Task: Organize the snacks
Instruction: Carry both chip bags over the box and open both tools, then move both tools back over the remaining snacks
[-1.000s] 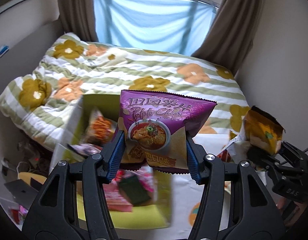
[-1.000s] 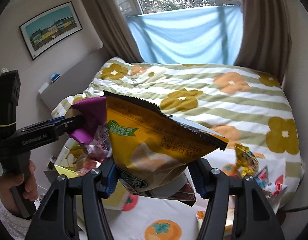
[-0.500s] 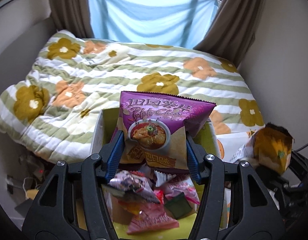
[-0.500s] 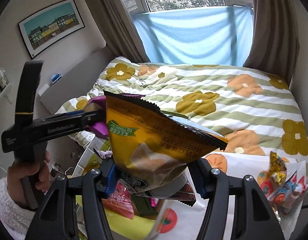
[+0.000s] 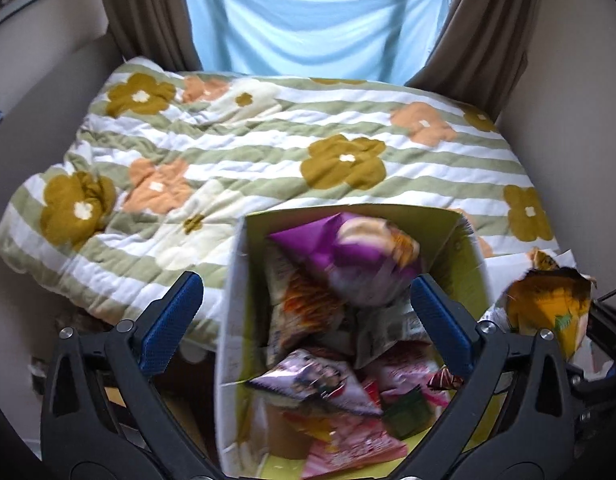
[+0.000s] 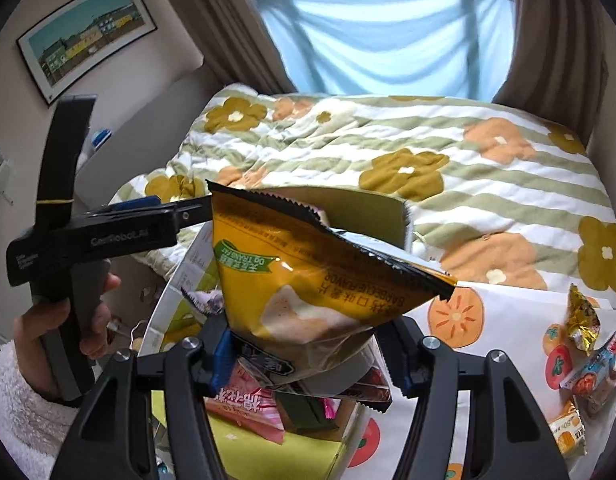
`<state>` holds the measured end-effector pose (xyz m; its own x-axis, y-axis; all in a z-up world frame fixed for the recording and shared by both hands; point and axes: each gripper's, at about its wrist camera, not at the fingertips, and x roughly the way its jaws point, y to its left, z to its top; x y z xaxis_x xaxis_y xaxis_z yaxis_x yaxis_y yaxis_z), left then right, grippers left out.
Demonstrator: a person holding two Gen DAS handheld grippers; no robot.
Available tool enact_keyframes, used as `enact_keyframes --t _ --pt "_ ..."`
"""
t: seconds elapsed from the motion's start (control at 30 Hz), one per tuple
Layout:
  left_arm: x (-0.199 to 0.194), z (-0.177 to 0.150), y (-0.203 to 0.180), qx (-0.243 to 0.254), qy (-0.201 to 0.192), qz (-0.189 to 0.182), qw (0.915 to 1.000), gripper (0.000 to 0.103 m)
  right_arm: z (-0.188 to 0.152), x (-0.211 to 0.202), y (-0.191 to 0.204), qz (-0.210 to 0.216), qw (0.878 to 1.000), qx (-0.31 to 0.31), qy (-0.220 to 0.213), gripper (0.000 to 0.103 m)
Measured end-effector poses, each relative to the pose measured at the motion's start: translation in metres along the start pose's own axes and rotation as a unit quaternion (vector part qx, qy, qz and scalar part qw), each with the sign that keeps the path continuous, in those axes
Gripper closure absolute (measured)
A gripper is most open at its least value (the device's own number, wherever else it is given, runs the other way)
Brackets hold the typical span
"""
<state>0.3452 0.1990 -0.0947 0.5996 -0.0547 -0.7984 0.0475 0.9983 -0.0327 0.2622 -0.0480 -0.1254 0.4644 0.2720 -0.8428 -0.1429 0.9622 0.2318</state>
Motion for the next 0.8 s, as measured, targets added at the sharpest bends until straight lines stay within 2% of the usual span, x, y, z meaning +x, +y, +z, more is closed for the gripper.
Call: enact_keyframes --t 0.13,0.33,0.37,0.43,0.47,0.5,0.63,0.8 --pt "-0.013 -0.011 0.005 0.004 -0.008 0.020 0.9998 0.000 0.001 0.012 0.007 0.010 0.999 -0.026 0.018 0.045" --pt "-0.012 -0.021 0.014 -0.013 0.002 0.023 0.9997 0.000 0.009 0.032 0.013 0.009 0.998 -0.051 0.034 0.045" --pt "-0.012 -0.023 0.016 -0.016 0.003 0.022 0.9996 0.000 0.010 0.036 0.014 0.005 0.998 -0.057 0.038 0.042" --pt "-0.012 -0.027 0.016 -0.018 0.009 0.022 0.9996 0.000 0.009 0.038 0.014 -0.001 0.998 -0.061 0.035 0.026" --pt "-0.011 -0.028 0.016 -0.018 0.010 0.024 0.9995 0.000 0.009 0.037 0.014 0.001 0.998 -0.061 0.030 0.008" --pt "-0.012 -0.029 0.016 -0.018 0.010 0.026 0.9995 0.000 0.008 0.036 0.014 0.003 0.998 -0.061 0.022 0.000" --pt "-0.017 -0.037 0.017 -0.021 0.007 0.026 0.9994 0.000 0.001 0.029 0.014 0.007 0.998 -0.059 -0.004 0.000" --pt "-0.020 -0.046 0.015 -0.025 0.018 0.012 0.9995 0.000 -0.009 0.023 0.013 0.009 0.999 -0.052 0.006 0.000"
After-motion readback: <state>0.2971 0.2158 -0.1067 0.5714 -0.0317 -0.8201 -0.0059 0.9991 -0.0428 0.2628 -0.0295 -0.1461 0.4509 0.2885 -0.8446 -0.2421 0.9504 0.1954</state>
